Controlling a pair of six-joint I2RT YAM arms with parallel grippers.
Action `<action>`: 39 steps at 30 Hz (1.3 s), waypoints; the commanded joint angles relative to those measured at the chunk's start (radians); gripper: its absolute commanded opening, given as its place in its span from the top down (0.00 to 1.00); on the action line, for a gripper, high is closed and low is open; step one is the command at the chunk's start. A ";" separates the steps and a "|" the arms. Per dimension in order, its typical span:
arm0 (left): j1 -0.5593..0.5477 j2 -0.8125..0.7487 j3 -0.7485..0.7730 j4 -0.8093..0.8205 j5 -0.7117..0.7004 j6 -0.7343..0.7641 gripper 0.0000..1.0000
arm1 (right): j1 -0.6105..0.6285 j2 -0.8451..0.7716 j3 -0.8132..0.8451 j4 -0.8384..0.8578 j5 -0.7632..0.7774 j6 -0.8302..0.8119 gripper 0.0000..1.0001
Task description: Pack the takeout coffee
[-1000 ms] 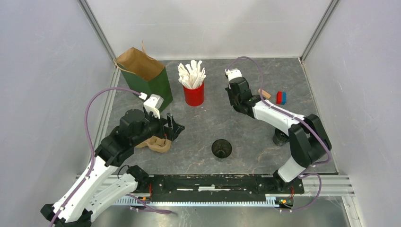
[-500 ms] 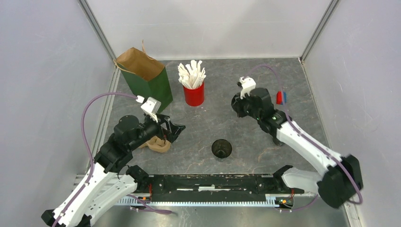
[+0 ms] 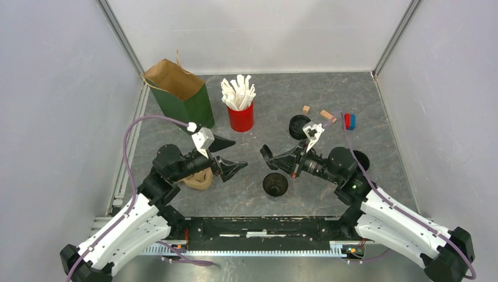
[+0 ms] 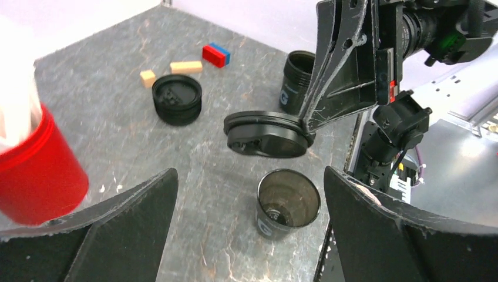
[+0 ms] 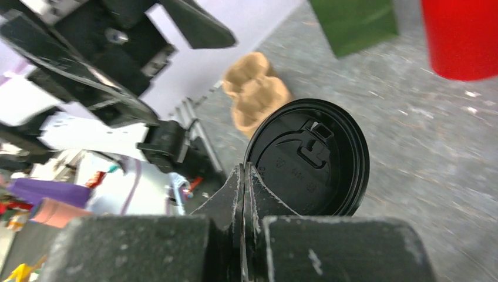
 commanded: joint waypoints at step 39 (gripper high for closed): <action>-0.312 0.273 -0.118 0.629 -0.212 0.366 0.00 | 0.072 -0.068 -0.083 0.367 0.060 0.264 1.00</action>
